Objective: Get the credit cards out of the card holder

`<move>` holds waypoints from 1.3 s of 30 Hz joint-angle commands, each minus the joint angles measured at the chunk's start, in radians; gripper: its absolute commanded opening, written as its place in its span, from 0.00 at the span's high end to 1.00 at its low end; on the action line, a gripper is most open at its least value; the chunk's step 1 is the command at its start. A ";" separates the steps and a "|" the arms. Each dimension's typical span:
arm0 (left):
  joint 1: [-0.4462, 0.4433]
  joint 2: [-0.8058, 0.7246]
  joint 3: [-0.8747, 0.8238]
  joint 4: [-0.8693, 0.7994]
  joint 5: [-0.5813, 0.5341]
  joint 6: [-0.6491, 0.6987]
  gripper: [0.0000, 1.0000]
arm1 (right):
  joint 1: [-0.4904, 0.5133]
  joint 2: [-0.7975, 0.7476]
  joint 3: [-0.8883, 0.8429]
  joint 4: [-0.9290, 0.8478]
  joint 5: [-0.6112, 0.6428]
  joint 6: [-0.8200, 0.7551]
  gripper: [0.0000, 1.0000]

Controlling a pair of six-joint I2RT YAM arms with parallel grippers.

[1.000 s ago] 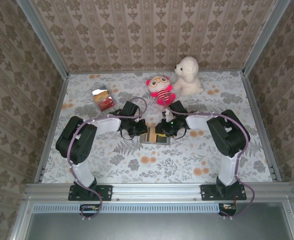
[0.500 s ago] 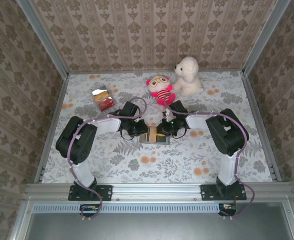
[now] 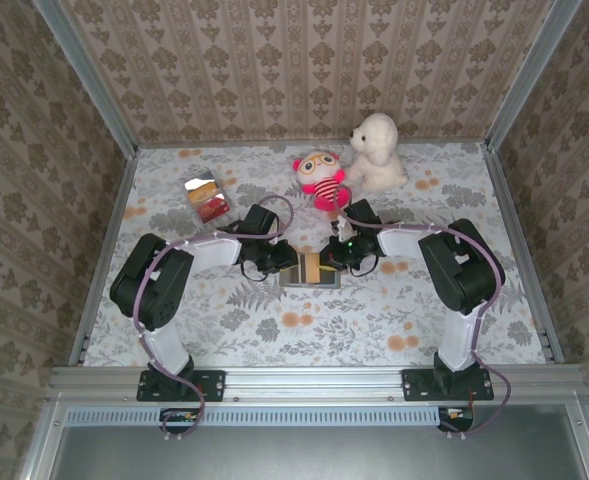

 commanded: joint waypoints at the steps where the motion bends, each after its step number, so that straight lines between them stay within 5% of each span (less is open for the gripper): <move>1: 0.007 0.022 -0.032 -0.084 -0.034 0.017 0.83 | -0.007 -0.018 -0.019 -0.014 0.010 -0.007 1.00; 9: 0.007 0.053 -0.022 -0.094 -0.021 0.015 0.89 | 0.005 0.012 -0.008 0.006 -0.024 0.020 0.80; 19: 0.001 0.076 -0.020 -0.125 -0.036 0.022 0.90 | 0.017 0.057 0.011 0.017 -0.061 0.017 0.74; 23: 0.001 0.075 -0.024 -0.127 -0.039 0.023 0.91 | 0.018 0.055 0.009 0.051 -0.087 0.029 0.76; 31: 0.003 0.066 -0.019 -0.128 -0.045 0.029 0.90 | 0.007 -0.013 -0.018 0.021 -0.007 0.017 0.96; 39: 0.009 0.037 -0.015 -0.120 -0.041 0.053 0.81 | -0.042 -0.145 -0.103 -0.014 0.063 -0.017 1.00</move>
